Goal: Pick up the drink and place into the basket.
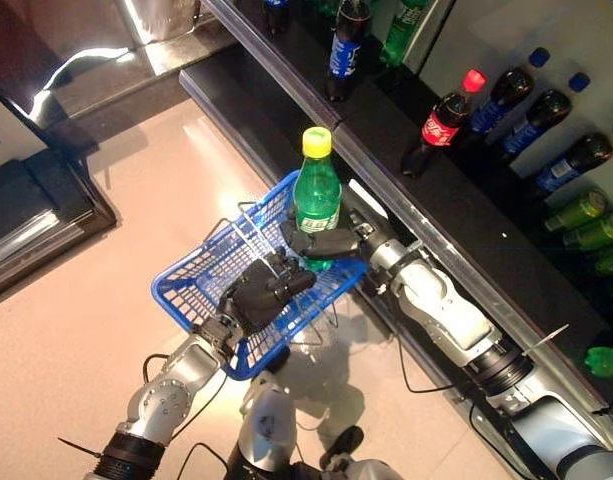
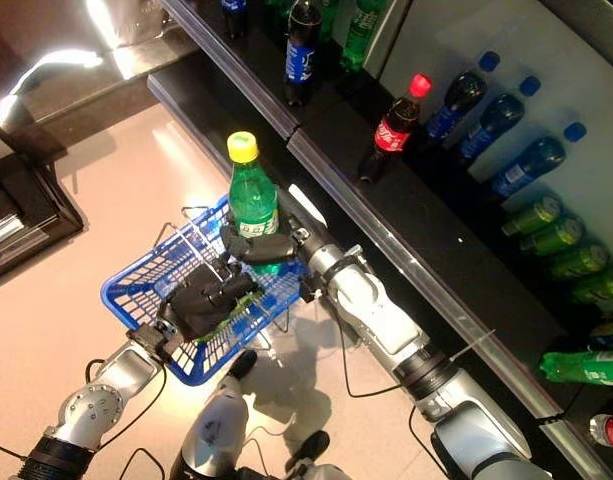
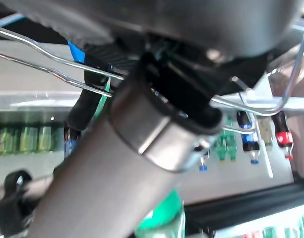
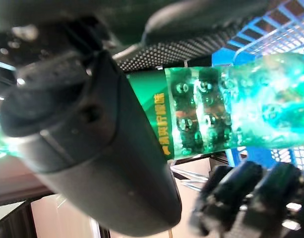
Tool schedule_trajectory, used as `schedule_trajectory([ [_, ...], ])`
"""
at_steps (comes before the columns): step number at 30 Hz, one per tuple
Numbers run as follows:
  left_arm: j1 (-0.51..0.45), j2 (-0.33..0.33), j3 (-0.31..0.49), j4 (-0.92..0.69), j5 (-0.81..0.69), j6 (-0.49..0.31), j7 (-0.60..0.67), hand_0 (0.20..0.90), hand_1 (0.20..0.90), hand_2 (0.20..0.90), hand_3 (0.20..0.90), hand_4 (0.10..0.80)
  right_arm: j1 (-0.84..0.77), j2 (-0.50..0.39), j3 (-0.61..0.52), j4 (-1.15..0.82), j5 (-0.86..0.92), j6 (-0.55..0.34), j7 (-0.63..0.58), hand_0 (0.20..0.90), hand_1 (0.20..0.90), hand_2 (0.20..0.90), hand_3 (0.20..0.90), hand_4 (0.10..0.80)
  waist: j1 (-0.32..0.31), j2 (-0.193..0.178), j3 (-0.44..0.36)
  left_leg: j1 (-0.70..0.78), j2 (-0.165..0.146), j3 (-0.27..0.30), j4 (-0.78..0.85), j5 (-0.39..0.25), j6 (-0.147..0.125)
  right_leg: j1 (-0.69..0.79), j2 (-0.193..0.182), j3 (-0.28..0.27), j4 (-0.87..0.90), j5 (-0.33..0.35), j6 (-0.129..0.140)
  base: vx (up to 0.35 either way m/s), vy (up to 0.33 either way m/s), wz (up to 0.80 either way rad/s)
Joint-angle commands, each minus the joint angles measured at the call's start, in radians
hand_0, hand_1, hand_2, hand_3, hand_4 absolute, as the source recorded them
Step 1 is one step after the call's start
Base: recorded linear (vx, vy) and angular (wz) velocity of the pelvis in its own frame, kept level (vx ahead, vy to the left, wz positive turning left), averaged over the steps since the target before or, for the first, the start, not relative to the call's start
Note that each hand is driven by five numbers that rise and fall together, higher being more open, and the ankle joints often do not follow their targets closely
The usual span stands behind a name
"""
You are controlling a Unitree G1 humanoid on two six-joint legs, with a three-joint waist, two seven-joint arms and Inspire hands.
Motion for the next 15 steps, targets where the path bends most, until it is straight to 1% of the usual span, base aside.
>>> schedule_trajectory([
  [1, -0.059, -0.07, -0.068, -0.268, -0.142, -0.07, -0.251, 0.3, 0.3, 0.3, 0.2, 0.1, 0.007, 0.046, 0.061, -0.059, -0.027, -0.2, -0.027, 0.3, 0.3, 0.3, 0.2, 0.1, -0.009, -0.01, -0.338, 0.048, -0.012, 0.016, -0.041, -0.049, 0.019, 0.025, 0.011, -0.024, 0.021, -0.024, -0.017, 0.006, 0.003, 0.03],
  [15, -0.062, -0.044, -0.077, -0.341, -0.162, -0.014, -0.34, 0.3, 0.3, 0.3, 0.2, 0.1, -0.026, 0.012, 0.113, 0.074, -0.174, -0.135, -0.084, 0.3, 0.3, 0.3, 0.2, 0.1, 0.026, -0.011, -0.342, 0.046, -0.014, -0.009, -0.041, -0.05, 0.013, 0.032, 0.009, -0.047, 0.023, -0.027, -0.017, 0.001, 0.001, 0.03],
])
